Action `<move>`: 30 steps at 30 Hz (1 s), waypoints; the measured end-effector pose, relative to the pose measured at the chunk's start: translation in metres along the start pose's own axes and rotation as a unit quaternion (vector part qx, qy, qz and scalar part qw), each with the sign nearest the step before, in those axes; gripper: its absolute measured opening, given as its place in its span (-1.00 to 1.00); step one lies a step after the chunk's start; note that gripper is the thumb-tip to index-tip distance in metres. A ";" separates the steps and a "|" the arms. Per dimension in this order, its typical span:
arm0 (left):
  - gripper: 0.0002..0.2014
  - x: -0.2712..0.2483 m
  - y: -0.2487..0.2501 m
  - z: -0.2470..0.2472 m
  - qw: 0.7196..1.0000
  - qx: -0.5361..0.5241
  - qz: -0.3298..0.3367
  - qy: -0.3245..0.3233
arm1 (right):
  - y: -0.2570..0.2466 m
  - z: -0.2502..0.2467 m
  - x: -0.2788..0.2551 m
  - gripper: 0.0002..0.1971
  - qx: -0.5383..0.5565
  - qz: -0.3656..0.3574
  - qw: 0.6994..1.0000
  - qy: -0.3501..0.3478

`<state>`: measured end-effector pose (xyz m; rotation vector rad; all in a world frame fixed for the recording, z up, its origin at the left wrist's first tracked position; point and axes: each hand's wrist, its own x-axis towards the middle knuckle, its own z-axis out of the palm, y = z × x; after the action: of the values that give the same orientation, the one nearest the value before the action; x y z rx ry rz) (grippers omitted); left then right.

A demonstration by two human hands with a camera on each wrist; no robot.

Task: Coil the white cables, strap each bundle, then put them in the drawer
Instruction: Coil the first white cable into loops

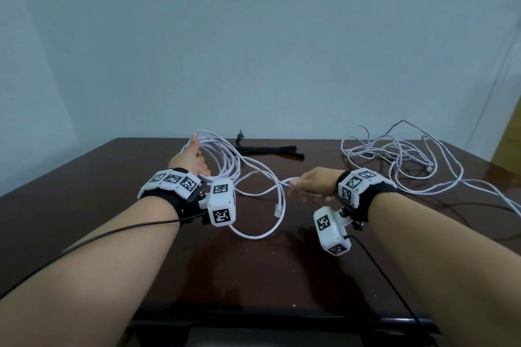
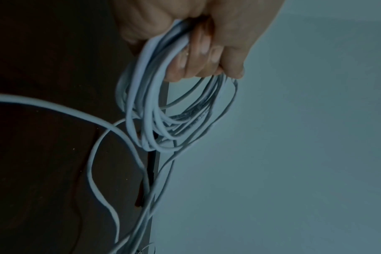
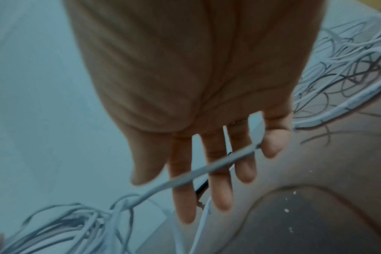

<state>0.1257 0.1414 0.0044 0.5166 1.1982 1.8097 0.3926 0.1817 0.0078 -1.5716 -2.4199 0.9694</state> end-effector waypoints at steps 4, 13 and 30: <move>-0.60 -0.003 -0.003 0.005 1.000 -0.002 0.005 -0.008 | -0.011 -0.002 0.000 -0.43 -0.040 -0.020 0.997 0.069; -0.59 -0.006 0.002 0.021 0.998 -0.030 0.025 -0.047 | -0.029 0.013 0.010 -0.47 -0.016 -0.082 0.979 0.186; -0.61 -0.011 -0.005 0.037 0.997 -0.007 0.034 -0.075 | -0.060 0.013 0.008 -0.89 -0.085 -0.039 0.958 0.272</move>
<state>0.1605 0.1525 0.0178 0.6800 1.0774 1.8019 0.3359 0.1665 0.0289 -1.5215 -2.1840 0.2622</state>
